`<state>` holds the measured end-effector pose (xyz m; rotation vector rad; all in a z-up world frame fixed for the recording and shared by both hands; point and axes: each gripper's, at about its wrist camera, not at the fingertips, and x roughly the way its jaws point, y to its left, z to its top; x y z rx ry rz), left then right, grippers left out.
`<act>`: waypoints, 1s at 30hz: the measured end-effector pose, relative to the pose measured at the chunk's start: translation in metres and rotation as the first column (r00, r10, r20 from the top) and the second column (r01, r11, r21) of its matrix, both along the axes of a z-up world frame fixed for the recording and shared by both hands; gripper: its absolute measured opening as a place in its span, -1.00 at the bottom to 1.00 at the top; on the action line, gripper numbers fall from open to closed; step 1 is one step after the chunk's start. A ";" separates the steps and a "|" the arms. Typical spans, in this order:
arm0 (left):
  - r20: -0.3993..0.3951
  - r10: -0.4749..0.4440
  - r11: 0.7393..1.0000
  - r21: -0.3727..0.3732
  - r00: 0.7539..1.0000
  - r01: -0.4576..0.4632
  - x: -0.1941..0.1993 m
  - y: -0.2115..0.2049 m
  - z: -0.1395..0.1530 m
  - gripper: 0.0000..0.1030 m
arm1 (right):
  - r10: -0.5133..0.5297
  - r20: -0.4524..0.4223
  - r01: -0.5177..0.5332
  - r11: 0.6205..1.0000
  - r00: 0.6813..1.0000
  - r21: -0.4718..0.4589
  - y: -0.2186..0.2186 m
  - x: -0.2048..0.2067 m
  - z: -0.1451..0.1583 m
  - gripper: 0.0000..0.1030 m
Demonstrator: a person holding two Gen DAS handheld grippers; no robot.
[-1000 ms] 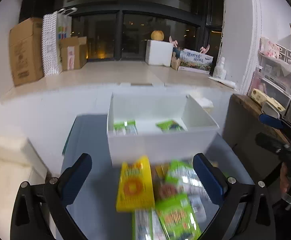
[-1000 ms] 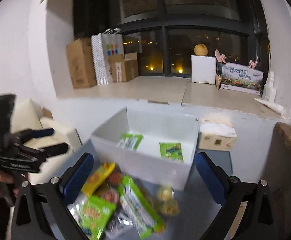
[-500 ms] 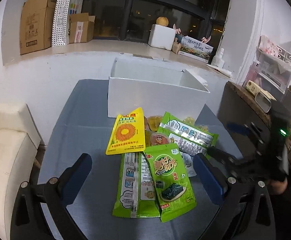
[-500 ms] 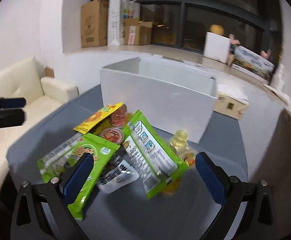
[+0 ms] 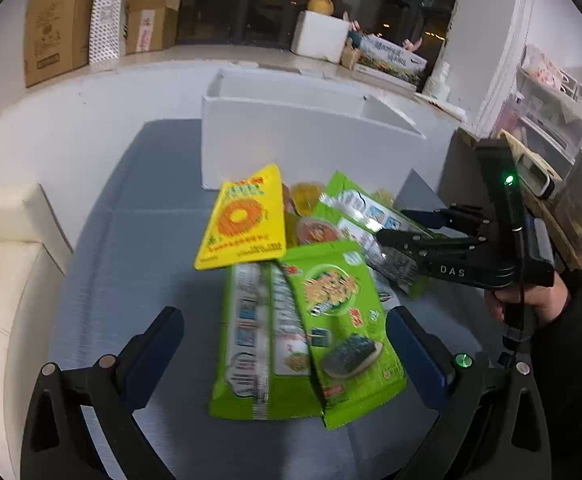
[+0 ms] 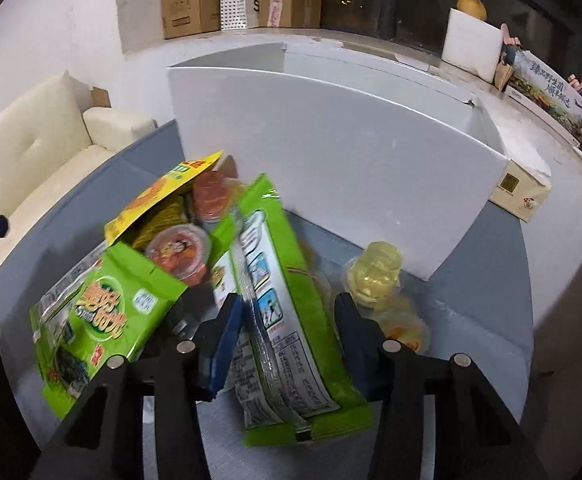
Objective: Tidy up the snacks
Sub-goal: 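Grasp a green seaweed packet with the left gripper while the right grasps another green packet, then carry both green packets into the white box and release them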
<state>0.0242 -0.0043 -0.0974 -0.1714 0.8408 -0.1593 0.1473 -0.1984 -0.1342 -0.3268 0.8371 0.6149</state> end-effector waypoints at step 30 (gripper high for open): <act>-0.055 -0.062 0.998 -0.022 0.997 0.061 0.024 -0.038 -0.019 0.46 | -0.118 0.095 0.097 0.976 0.989 0.197 -0.046 -0.079 0.068 -0.65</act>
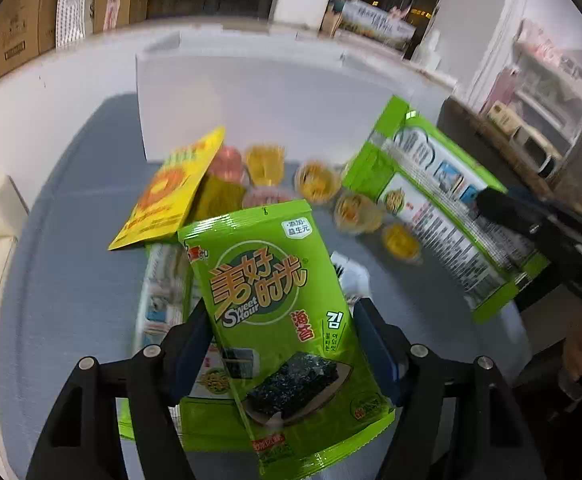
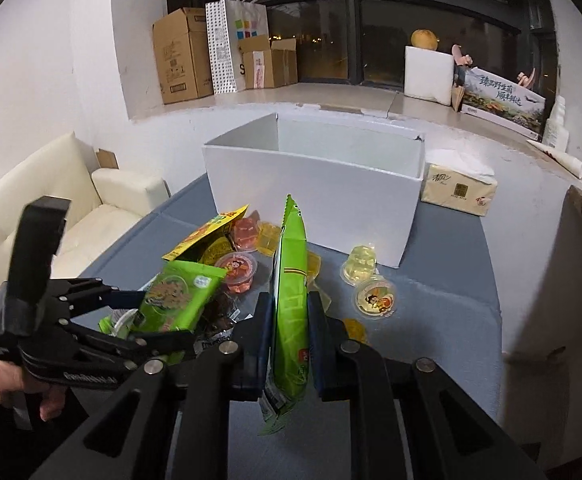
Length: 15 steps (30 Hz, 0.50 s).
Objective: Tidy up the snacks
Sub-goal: 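Carry both green packets into the white box and release them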
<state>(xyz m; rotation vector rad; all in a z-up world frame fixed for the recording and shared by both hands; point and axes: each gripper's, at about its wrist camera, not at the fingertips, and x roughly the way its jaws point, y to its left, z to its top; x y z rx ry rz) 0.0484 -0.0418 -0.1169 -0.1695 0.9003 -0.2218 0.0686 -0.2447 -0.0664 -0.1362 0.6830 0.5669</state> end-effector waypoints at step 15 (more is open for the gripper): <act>0.266 0.003 0.999 0.042 0.964 -0.015 0.107 0.036 0.133 0.46 | -0.120 0.112 0.100 0.980 0.986 0.170 -0.004 0.083 0.097 -0.65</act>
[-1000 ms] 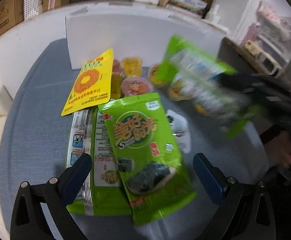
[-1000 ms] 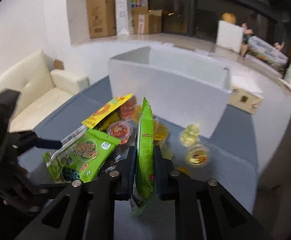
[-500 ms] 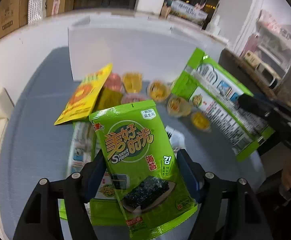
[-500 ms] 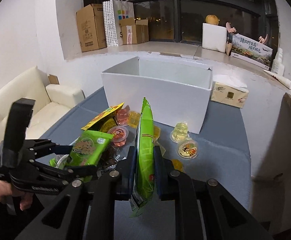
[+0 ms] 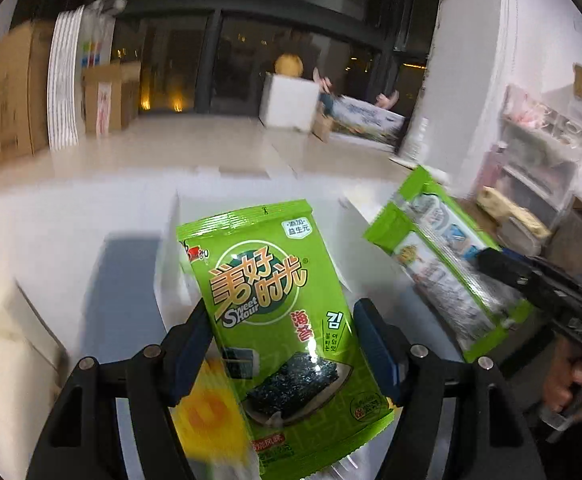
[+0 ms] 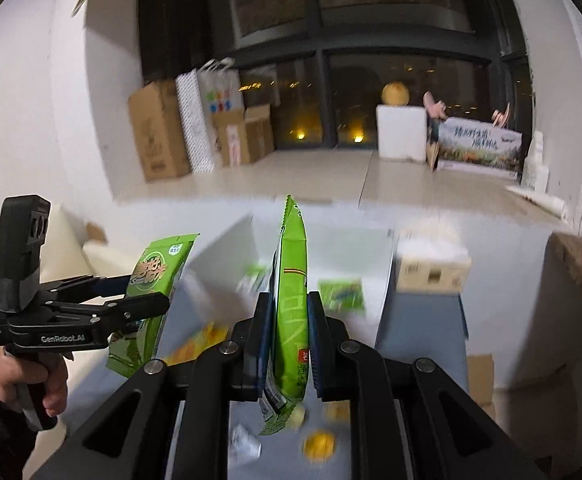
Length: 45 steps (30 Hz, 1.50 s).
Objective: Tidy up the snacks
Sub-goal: 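Carry both green packets into the white box and release them, then grasp a green stick packet with the left gripper while the right grasps the brown meat pack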
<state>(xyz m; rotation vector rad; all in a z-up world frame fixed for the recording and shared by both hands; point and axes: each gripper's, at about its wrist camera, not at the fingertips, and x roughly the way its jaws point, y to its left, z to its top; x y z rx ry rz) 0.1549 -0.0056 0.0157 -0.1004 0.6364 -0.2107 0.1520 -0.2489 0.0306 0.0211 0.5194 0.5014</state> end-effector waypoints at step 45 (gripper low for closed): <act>-0.129 0.086 0.996 0.034 0.988 -0.082 -0.131 0.026 -0.098 1.00 | 0.191 -0.076 -0.200 0.970 0.979 -0.137 0.041 -0.110 -0.102 1.00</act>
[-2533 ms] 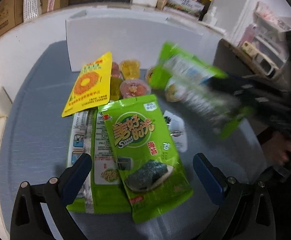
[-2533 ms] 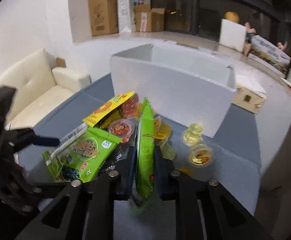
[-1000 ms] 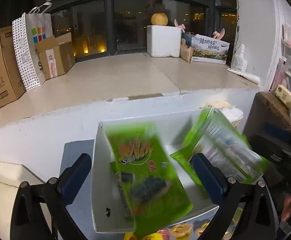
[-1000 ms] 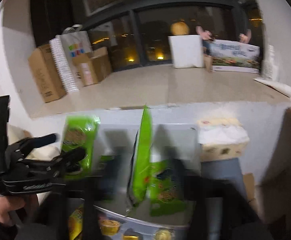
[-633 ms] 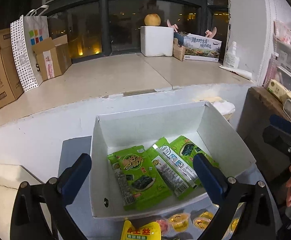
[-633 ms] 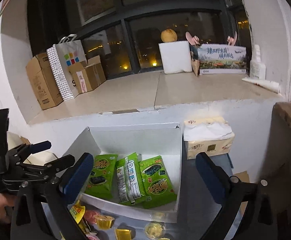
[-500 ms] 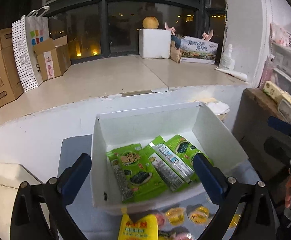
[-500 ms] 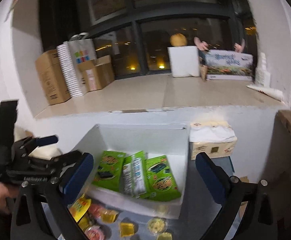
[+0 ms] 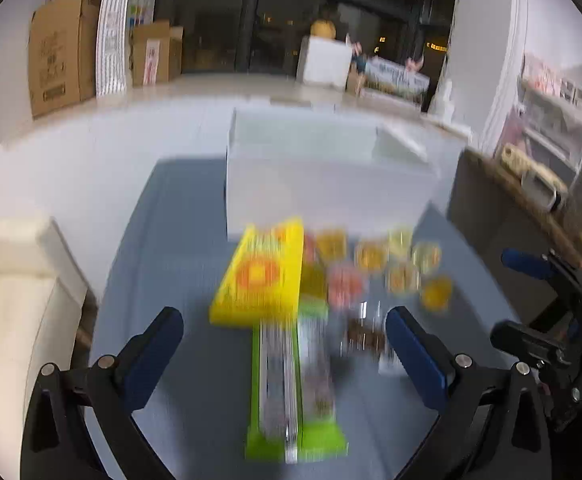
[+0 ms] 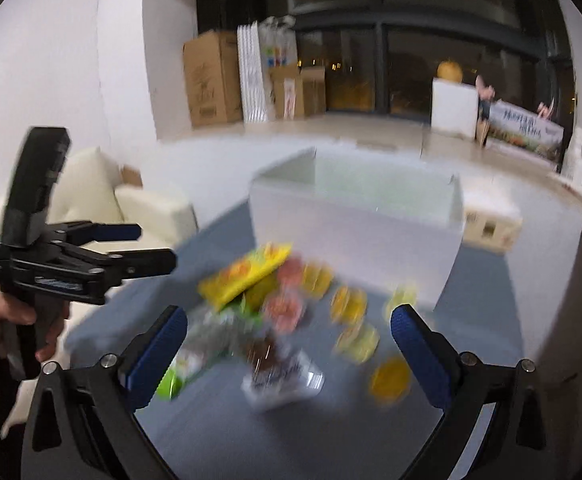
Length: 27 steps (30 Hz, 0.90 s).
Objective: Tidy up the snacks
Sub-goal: 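Grasp a green stick packet with the left gripper while the right grasps the brown meat pack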
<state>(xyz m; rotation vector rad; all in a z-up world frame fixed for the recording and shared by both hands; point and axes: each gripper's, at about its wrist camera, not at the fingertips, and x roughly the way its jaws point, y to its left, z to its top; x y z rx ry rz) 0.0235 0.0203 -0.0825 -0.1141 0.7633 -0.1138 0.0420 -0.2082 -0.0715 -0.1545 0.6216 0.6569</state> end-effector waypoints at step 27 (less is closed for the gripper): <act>-0.081 0.009 1.000 -0.025 0.997 -0.011 -0.026 0.000 -0.037 1.00 | 0.178 -0.210 -0.226 0.946 0.961 -0.233 0.084 0.070 -0.101 0.89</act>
